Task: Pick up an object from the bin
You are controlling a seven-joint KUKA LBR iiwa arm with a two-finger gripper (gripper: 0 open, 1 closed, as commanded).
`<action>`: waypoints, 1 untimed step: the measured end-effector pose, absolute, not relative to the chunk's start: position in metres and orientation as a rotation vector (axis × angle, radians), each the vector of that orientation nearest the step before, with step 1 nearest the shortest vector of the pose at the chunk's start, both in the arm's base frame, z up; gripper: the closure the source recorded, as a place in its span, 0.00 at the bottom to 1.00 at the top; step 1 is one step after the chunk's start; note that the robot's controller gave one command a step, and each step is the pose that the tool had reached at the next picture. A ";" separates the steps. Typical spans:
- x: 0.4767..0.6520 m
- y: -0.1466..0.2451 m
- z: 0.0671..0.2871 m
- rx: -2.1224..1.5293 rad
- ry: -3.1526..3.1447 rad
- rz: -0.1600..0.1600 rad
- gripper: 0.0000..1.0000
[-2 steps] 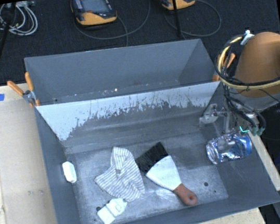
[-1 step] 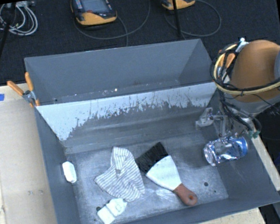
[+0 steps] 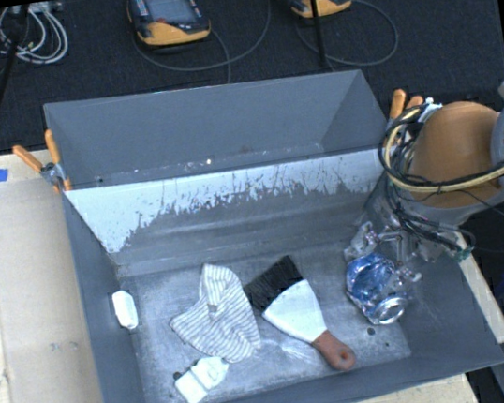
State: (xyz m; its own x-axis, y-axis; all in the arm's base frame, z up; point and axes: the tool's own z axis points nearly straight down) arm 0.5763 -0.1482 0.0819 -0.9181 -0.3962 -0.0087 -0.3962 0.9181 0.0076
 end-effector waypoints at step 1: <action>0.576 -0.148 0.082 -0.635 3.070 0.014 1.00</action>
Offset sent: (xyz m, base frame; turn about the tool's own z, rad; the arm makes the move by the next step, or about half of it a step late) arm -0.0003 0.0604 0.1646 -0.3021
